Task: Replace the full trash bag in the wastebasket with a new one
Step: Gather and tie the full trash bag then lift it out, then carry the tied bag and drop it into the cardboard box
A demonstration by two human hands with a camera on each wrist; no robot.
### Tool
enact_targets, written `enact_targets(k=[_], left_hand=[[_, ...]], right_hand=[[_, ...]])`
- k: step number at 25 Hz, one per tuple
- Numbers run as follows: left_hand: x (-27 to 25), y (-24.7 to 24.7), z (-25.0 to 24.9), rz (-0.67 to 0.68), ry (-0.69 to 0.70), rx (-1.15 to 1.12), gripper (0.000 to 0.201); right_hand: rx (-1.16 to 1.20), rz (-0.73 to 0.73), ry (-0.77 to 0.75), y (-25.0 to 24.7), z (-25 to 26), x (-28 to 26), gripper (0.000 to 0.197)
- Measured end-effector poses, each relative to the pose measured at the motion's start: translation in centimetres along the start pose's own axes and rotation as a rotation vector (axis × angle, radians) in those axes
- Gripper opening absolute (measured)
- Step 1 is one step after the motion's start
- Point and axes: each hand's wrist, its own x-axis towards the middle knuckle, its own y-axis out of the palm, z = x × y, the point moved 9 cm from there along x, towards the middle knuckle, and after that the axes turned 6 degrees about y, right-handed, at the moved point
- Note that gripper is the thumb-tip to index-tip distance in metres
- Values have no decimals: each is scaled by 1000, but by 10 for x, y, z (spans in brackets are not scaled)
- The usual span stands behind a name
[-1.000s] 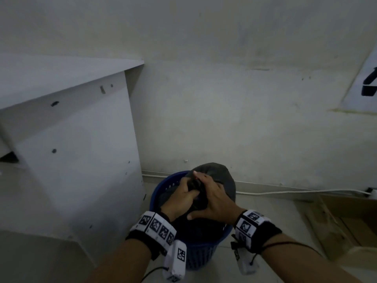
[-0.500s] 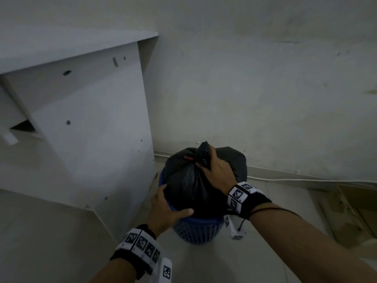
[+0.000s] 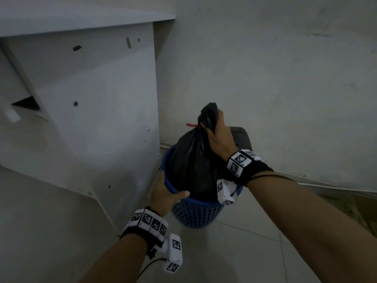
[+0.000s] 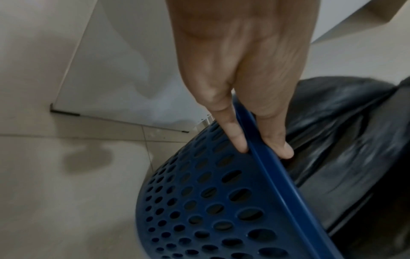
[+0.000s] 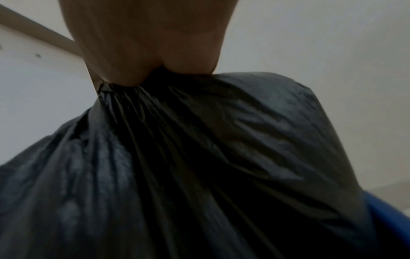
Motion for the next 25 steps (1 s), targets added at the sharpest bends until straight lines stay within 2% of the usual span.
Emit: enact_targets(k=[2, 5, 7, 8, 10, 11, 13, 15, 16, 18, 19, 22, 25], left_hand=[[10, -1, 4, 0, -6, -2, 86], [21, -7, 2, -12, 38, 145, 89], [26, -5, -4, -11, 35, 257, 81], [24, -6, -7, -24, -9, 309, 74], [10, -7, -15, -16, -163, 382, 65], [-2, -3, -20, 46, -269, 417, 72], [-37, 2, -28, 252, -464, 530, 96], [-87, -7, -46, 396, -669, 691, 97], [-110, -19, -56, 384, -745, 721, 95], [-159, -47, -88, 263, -859, 673, 92], [-186, -62, -108, 157, -898, 606, 85], [-270, -99, -185, -153, -1053, 474, 49], [-341, -107, -271, -298, -1174, 423, 43]], right_hand=[[38, -62, -27, -13, 11, 23, 47], [93, -133, -34, -34, 27, 47, 49], [136, -140, 5, -48, 37, 57, 52], [147, -132, 20, -53, 43, 59, 52], [148, -105, 46, -66, 57, 63, 52], [145, -92, 61, -75, 66, 65, 52], [146, -67, 101, -91, 81, 68, 48], [152, -46, 138, -109, 102, 67, 43], [157, -35, 157, -120, 114, 68, 40], [153, -15, 213, -141, 139, 63, 37], [144, -3, 244, -153, 154, 61, 37], [91, 70, 338, -181, 196, 42, 39], [48, 147, 413, -199, 240, 14, 43]])
